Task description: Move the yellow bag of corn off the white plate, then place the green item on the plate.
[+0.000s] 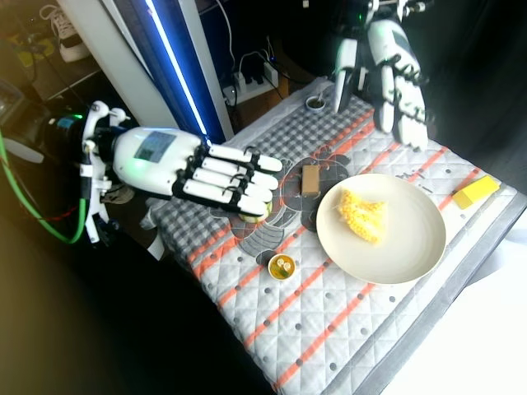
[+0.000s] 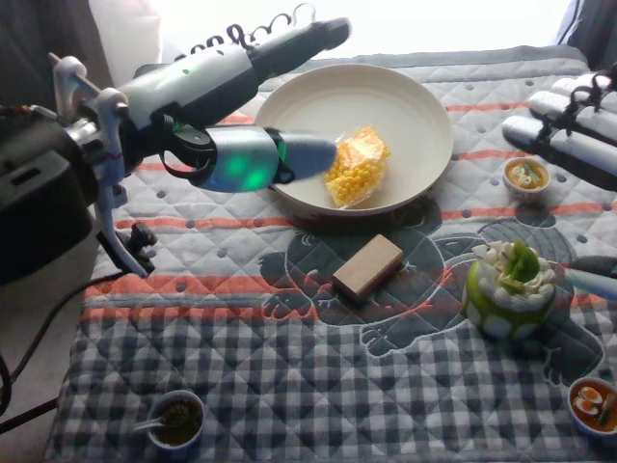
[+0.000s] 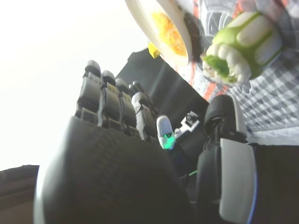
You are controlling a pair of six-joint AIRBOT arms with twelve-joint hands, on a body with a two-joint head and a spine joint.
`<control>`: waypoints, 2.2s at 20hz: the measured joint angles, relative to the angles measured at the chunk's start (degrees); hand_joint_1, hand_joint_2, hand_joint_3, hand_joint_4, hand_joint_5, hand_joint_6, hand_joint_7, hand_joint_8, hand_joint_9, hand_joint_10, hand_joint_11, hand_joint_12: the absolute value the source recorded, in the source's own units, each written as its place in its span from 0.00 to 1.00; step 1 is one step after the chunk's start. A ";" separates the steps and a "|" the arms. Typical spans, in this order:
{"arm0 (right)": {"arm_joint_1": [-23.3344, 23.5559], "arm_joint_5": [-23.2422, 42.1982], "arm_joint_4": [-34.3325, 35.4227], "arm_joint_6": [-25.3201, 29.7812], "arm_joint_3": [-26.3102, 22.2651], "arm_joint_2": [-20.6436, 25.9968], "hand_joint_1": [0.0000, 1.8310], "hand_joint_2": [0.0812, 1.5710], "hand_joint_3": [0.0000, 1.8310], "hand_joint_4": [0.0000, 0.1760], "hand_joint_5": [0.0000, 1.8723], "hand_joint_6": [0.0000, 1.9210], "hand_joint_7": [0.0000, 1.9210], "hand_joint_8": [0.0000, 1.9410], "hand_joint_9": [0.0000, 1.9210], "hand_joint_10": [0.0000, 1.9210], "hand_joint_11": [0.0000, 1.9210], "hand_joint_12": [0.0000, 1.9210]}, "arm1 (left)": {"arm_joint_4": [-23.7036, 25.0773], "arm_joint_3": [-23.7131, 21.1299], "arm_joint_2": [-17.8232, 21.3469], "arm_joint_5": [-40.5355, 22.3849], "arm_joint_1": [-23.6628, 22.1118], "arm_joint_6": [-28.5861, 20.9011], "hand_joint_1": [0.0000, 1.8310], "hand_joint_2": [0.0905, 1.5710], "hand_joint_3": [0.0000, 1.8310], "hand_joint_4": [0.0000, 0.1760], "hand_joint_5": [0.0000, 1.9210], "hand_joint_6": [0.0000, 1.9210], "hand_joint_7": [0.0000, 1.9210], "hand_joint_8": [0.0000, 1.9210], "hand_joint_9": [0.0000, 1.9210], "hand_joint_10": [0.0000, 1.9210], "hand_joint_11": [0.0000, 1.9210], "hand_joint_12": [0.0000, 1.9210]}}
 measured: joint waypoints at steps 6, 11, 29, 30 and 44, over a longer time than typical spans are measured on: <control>0.00 0.00 0.11 0.00 0.11 -0.44 0.33 0.76 0.00 0.03 0.00 0.00 0.00 0.00 0.00 0.00 0.00 0.00 | -3.39 9.86 -7.82 9.20 -3.93 0.22 0.37 0.73 0.00 0.39 0.00 0.00 0.01 0.00 0.02 0.01 0.00 0.45; 0.00 0.02 0.39 0.02 0.35 -0.66 0.34 0.77 0.00 0.02 0.00 0.00 0.00 0.00 0.00 0.00 0.01 0.01 | -7.04 18.78 -16.33 17.77 -3.98 0.22 0.45 0.66 0.00 0.52 0.07 0.01 0.08 0.01 0.10 0.04 0.00 0.65; -0.42 0.02 0.68 0.13 0.33 -0.79 0.31 0.80 0.00 0.14 0.00 0.00 0.00 0.00 0.00 0.00 0.00 0.11 | -0.68 18.99 -18.80 18.99 -4.13 0.20 0.45 0.81 0.00 1.00 0.33 0.78 0.20 0.66 0.15 0.83 0.16 1.00; -0.42 0.02 0.81 0.15 0.35 -0.79 0.31 0.80 0.00 0.12 0.00 0.00 0.00 0.00 0.00 0.00 0.00 0.09 | 0.17 18.64 -18.80 19.41 -4.26 0.17 0.45 0.81 0.00 1.00 0.32 0.78 0.20 0.66 0.15 0.83 0.15 1.00; -0.66 0.02 1.64 0.22 0.35 -0.85 0.27 0.81 0.00 0.10 0.00 0.00 0.00 0.00 0.00 0.00 0.00 0.14 | 6.78 7.28 -8.48 18.47 -5.77 0.39 0.65 0.60 0.00 0.12 0.26 0.43 0.22 0.41 0.12 0.66 0.04 0.93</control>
